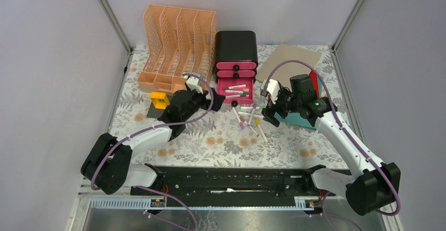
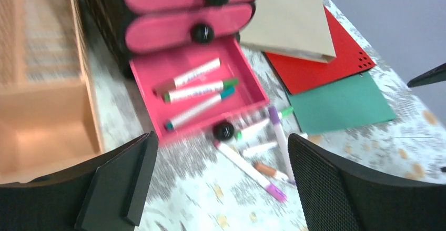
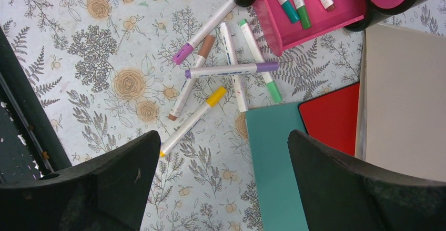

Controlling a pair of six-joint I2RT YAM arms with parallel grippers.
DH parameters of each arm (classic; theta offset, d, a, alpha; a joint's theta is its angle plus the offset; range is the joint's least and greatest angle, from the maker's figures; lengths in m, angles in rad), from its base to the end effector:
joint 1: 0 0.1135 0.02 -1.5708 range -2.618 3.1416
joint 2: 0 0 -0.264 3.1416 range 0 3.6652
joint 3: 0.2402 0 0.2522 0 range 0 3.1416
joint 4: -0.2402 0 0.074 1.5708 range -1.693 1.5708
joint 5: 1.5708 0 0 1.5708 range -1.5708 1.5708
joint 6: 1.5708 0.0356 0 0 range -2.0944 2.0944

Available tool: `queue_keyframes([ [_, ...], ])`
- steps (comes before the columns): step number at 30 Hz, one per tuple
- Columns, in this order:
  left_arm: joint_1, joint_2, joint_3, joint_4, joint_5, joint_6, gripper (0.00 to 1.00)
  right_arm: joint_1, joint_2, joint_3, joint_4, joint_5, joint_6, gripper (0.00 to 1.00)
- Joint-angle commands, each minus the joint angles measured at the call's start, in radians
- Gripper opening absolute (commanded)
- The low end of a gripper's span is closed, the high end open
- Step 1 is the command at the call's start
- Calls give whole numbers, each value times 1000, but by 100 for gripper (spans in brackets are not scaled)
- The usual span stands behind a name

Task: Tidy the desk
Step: Pick up the stationery from the center of the board.

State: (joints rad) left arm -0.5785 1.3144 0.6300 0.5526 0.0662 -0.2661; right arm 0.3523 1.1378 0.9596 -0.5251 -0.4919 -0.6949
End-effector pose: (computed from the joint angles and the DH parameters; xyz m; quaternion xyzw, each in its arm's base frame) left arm 0.2410 -0.1602 0.2461 0.1385 0.7392 -0.2927 0.5906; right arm 0.2207 0.0990 0.3006 -0.5287 0.7110 0.1482 0.4393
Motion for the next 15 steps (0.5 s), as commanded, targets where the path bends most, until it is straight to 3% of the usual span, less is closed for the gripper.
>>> queue_keyframes([
  [1,17,-46,-85,19,110,-342,99,-10,-24,0,19,-32,-8,98],
  [8,-10,-78,-203,34,87,-481,99,-9,-17,-2,19,-36,-9,98],
  [15,-185,-5,-156,-72,-146,-559,99,-8,-9,-4,19,-30,-11,98],
])
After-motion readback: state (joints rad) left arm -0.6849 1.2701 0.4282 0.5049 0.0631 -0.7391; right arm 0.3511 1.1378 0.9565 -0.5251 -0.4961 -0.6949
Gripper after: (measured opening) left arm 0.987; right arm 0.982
